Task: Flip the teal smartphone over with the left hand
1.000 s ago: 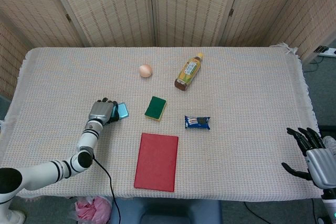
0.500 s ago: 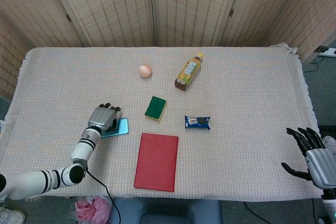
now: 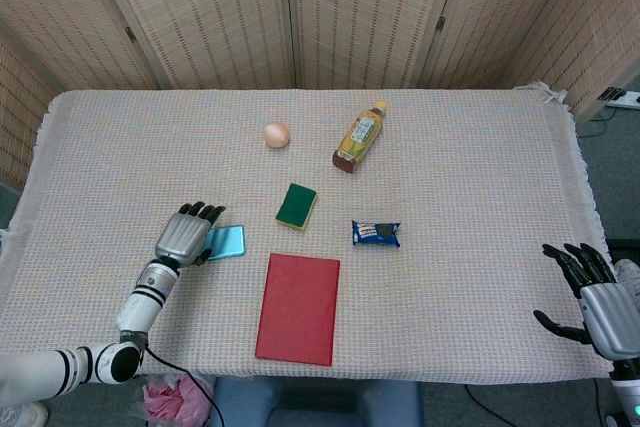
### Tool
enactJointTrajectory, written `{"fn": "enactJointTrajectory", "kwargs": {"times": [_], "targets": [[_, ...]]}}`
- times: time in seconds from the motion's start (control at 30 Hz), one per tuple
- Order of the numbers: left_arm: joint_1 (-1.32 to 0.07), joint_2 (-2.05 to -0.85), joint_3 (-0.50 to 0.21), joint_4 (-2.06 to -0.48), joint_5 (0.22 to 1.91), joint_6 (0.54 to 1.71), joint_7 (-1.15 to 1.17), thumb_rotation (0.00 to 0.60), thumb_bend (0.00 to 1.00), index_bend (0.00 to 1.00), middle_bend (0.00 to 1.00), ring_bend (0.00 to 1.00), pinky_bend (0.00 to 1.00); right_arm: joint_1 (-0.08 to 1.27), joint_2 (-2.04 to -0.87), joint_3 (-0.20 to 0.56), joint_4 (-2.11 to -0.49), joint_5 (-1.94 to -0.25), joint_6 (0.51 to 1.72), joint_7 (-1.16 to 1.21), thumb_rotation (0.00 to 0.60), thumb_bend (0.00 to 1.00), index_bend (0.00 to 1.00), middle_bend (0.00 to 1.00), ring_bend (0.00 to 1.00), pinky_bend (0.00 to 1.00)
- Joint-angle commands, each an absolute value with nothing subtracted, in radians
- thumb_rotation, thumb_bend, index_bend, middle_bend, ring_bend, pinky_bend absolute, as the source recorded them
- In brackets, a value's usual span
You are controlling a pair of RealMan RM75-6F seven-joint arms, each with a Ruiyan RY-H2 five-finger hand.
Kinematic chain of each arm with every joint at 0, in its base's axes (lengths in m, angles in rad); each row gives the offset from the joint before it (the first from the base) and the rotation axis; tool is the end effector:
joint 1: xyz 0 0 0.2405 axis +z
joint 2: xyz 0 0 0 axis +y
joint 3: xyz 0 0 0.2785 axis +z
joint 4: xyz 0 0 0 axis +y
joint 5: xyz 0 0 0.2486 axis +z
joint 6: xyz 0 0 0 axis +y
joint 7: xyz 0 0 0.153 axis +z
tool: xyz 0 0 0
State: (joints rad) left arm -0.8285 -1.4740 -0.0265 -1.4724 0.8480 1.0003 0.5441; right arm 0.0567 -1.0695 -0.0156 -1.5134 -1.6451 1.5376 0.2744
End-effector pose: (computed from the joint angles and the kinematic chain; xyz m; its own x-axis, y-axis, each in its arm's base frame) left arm -0.2097 0.3840 -0.0383 0.6440 0.2890 0.7083 0.7642 -0.2860 -0.5781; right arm -0.3612 -0.1693 0.1512 0.2857 -0.0511 0.9569 -0.9537 -0.1133 0.2787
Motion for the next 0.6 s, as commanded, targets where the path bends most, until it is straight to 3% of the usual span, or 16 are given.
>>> {"fn": "enactJointTrajectory", "kwargs": {"times": [0.03, 0.6], "targets": [[-0.818, -1.490, -0.017, -1.473, 0.858, 1.008, 0.561, 0.600, 0.36, 0.15, 0.19, 0.14, 0.19, 0.055, -1.069, -0.015, -1.512, -1.643, 1.539, 0.276, 0.600, 0.11, 0.11, 0.21, 0.11, 0.09], [-0.783, -1.580, -0.031, -1.434, 0.842, 1.049, 0.671, 0.600, 0.36, 0.20, 0.23, 0.14, 0.19, 0.051, -1.072, -0.018, -1.499, -1.642, 1.542, 0.290, 0.600, 0.11, 0.11, 0.21, 0.11, 0.09]]}}
